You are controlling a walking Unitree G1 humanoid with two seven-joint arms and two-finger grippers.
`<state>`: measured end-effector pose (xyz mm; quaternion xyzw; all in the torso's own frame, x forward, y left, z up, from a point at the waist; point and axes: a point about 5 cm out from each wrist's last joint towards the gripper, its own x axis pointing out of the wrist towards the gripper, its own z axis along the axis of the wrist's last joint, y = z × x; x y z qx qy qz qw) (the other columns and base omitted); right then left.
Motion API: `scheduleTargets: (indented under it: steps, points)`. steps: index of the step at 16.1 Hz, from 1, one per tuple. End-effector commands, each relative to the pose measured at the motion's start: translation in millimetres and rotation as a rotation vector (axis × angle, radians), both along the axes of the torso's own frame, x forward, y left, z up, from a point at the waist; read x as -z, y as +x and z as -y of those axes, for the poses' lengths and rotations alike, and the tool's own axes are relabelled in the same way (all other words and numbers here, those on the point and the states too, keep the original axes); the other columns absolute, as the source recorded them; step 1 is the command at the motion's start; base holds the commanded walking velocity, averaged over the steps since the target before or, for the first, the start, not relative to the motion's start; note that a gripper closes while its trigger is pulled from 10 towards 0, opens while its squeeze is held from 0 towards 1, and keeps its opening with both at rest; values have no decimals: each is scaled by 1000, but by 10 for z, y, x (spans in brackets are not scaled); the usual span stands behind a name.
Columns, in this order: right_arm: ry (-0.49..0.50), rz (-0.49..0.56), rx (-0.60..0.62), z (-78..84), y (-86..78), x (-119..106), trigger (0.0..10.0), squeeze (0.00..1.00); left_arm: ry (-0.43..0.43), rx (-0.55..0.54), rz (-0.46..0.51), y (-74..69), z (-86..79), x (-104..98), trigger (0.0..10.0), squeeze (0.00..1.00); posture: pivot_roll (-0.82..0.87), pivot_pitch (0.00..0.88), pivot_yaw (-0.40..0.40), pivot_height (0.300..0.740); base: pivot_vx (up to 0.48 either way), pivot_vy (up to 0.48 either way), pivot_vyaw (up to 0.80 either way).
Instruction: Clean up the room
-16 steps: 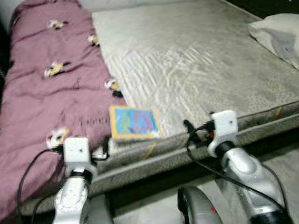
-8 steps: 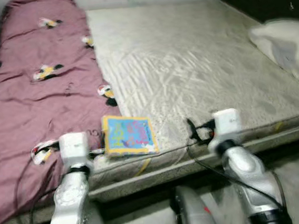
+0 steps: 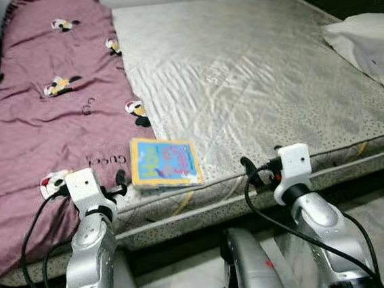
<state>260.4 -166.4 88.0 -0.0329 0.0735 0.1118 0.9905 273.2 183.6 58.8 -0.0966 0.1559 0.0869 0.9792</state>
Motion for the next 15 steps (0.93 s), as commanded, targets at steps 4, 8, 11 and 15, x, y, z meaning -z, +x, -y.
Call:
scheduleTargets:
  steps: [4,8,11,15]
  points:
    - [-22,19,26,105,-47,-96,10000,0,-69,2,-34,156,50,106,10000,0,-171,93,-88,508,0,0,0]
    - [-38,14,31,165,-108,-123,10000,0,-72,48,-4,306,115,65,10000,0,-195,105,-95,489,0,0,0]
    - [-50,15,23,164,-92,-155,10000,0,-95,34,-15,406,139,78,10000,0,-204,103,-99,489,0,0,0]
    - [3,21,-65,105,-132,-232,10000,0,-137,7,12,548,90,29,10000,0,-222,98,-104,489,0,0,0]
